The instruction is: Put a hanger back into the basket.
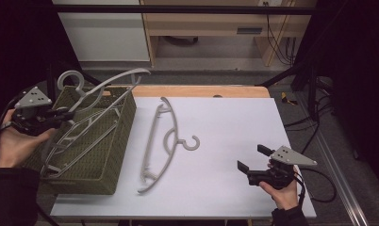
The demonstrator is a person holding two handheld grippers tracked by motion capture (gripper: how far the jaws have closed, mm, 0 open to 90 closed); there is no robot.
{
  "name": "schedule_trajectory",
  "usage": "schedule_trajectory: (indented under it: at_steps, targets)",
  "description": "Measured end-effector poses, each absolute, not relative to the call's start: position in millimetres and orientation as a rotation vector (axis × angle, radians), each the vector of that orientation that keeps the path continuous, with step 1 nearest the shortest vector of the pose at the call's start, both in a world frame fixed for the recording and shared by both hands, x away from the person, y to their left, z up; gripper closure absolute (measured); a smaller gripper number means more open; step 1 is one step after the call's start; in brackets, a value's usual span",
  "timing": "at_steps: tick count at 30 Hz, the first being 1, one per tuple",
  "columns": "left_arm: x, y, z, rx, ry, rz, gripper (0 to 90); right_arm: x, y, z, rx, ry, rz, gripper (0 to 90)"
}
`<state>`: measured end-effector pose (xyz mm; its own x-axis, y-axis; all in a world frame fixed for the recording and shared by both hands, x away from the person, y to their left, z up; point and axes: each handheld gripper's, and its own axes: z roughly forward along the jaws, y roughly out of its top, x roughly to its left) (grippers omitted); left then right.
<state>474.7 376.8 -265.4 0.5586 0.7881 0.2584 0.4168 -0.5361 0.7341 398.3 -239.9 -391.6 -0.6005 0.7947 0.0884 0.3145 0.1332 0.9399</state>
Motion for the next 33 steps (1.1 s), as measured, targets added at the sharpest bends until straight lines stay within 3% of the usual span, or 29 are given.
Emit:
schedule_trajectory:
  at_steps: [15, 33]
  targets:
    - [481, 412, -296, 2.187, 1.114, 0.781, 80.3, 399, -239, -392, 1.07, 1.979, 1.47, 5.5]
    - [481, 426, -321, 2.249, 1.154, 0.734, 80.2, 400, -236, -394, 1.075, 1.997, 1.463, 5.3]
